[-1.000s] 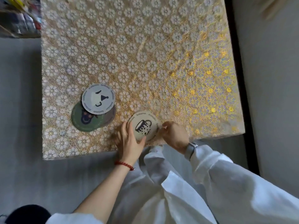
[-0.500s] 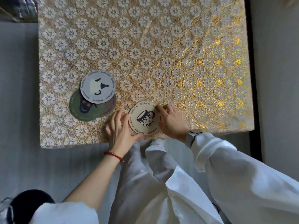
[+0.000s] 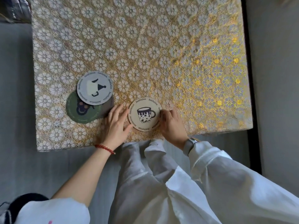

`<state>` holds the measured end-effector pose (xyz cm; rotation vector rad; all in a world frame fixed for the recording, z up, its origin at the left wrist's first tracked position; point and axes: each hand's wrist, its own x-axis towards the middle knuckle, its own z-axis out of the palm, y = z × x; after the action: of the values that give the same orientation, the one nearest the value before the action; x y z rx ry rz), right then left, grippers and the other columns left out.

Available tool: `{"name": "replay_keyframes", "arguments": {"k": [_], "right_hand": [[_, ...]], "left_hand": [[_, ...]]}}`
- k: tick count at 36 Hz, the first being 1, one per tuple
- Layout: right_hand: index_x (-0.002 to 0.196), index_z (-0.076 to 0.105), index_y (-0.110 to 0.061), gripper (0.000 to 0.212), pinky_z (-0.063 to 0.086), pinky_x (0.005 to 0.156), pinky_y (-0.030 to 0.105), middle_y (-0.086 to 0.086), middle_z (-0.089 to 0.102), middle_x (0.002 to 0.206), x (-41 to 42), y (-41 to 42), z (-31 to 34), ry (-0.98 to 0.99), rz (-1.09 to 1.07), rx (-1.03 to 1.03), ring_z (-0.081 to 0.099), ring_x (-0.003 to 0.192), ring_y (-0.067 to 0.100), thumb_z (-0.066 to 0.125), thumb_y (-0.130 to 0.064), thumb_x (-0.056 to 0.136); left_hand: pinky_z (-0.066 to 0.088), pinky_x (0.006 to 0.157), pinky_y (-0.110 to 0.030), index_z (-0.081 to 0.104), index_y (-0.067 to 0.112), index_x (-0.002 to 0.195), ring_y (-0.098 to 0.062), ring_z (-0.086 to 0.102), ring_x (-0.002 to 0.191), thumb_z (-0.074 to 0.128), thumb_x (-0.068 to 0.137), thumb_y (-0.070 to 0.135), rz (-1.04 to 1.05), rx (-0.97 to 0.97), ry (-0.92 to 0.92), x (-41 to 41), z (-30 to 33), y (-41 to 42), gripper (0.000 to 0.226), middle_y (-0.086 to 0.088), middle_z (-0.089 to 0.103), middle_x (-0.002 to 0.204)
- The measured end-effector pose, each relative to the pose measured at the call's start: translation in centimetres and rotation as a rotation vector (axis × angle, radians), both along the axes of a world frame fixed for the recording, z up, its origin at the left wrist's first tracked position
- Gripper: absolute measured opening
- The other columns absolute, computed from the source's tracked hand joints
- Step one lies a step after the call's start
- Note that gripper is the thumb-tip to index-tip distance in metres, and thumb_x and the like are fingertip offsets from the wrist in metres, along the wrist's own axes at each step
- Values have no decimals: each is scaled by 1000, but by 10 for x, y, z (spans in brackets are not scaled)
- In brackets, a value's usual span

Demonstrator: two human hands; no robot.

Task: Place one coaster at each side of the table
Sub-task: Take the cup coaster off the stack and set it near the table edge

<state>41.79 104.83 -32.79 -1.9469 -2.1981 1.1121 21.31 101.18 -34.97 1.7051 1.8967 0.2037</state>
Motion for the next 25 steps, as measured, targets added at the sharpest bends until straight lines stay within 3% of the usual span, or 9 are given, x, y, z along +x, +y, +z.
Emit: {"name": "replay_keyframes", "arguments": {"k": [7,18,25], "right_hand": [[139,17,-11,67,32,97,45,14,37,132,5,2,-6,-219,190,65,36,115,31,50,-24,82],[133,32,-10,62,34,92,45,15,44,129,11,0,-10,-211,184,129,41,113,34,58,-26,78],[132,33,-12,64,33,93,45,14,45,128,12,0,-11,-207,178,147,40,114,33,61,-28,77]], "left_hand": [[5,112,-55,13,15,143,-28,-3,141,72,65,52,-28,-93,94,10,3,-3,104,-10,3,155],[14,109,-59,18,17,141,-31,1,140,71,66,51,-26,-95,120,12,6,-1,98,-11,10,154],[10,110,-60,12,19,143,-29,-4,141,69,69,49,-20,-131,118,14,5,0,98,-10,4,154]]}}
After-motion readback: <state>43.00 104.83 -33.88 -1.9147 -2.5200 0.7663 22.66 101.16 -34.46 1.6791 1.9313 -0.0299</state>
